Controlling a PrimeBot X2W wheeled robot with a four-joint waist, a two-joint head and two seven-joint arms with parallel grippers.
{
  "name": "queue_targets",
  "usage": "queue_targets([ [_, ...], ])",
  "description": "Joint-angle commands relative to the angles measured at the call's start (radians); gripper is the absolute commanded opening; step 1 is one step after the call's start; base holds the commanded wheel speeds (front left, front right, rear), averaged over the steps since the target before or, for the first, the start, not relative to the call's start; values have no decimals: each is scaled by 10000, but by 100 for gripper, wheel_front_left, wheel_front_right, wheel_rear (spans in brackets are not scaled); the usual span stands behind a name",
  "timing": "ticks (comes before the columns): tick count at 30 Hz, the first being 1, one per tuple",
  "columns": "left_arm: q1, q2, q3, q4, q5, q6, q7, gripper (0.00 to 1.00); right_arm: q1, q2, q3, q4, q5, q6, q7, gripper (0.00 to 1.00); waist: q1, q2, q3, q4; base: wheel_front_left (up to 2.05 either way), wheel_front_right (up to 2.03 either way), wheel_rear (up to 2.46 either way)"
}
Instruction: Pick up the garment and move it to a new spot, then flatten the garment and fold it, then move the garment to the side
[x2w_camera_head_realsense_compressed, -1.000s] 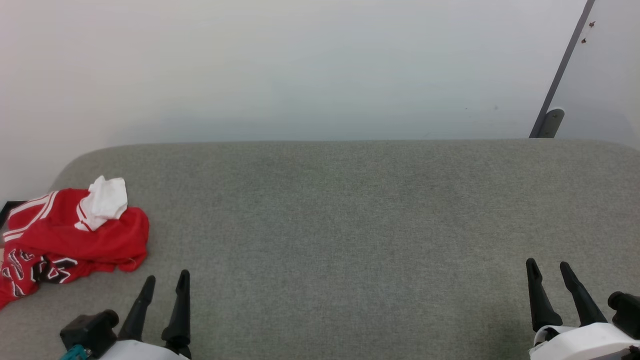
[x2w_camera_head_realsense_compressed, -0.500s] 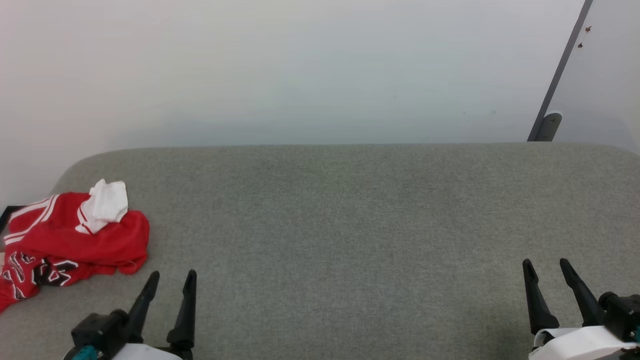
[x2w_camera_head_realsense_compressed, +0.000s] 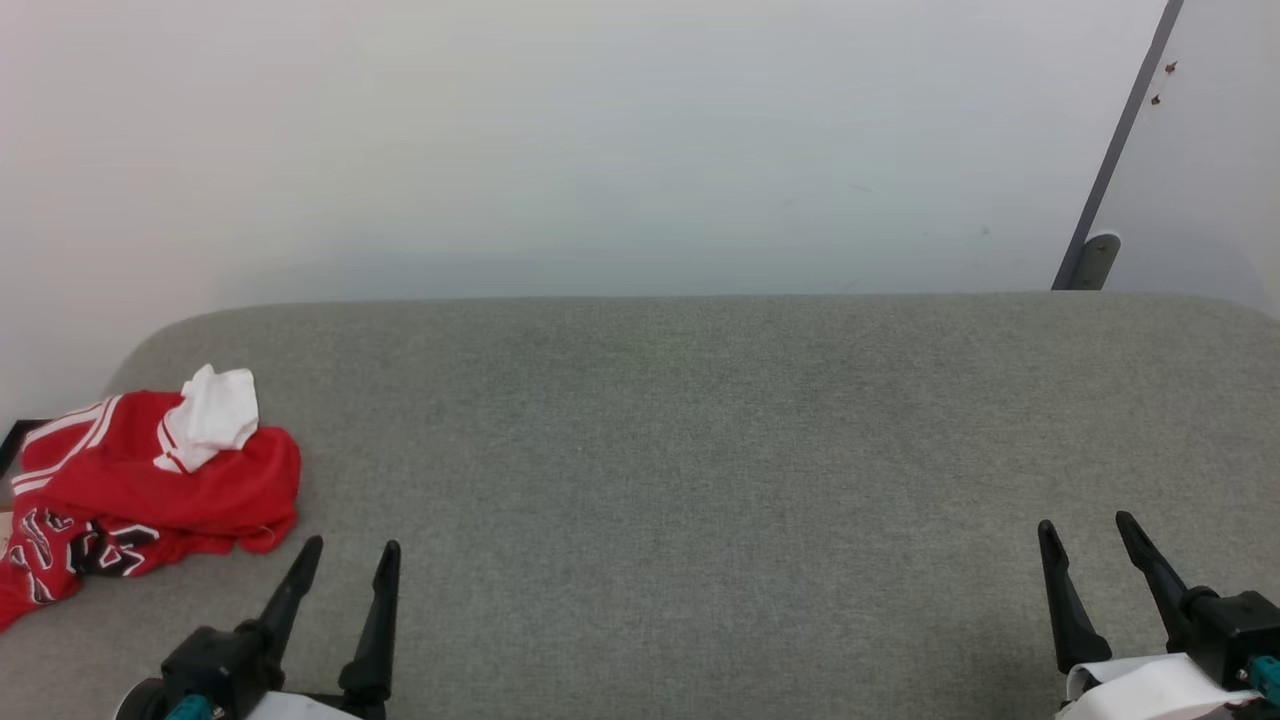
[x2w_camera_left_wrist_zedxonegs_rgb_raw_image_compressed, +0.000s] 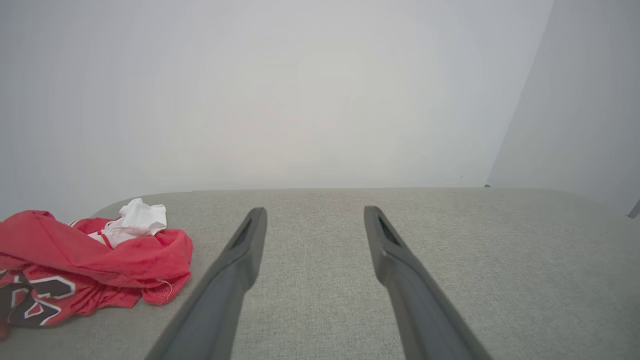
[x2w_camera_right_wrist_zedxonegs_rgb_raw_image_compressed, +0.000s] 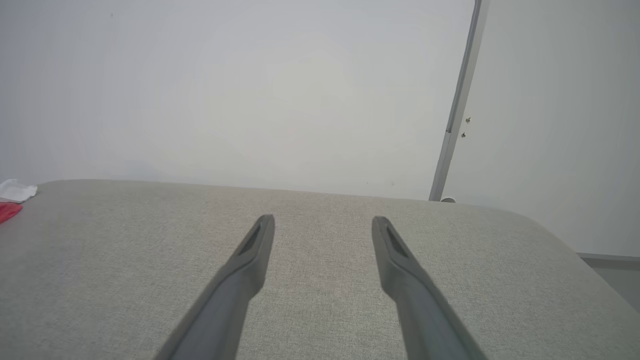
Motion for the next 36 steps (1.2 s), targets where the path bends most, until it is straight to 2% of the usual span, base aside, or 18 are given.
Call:
queue_targets([
  [1, 97, 73, -9, -78, 202, -31, -80, 100, 134, -40, 40, -70, -195, -2, -101, 100, 0, 0, -13, -1, 0, 0, 0],
  [15, 240, 170, -87, -239, 1164, -29, -354, 100, 210, -124, 108, -161, -1289, -5, -371, 100, 0, 0, -132, -23, 0, 0, 0],
  [36, 311, -18, 218, -330, 802, -28, -322, 100, 325, -65, 28, -258, -1184, -6, -362, 100, 0, 0, -176, 156, 0, 0, 0],
])
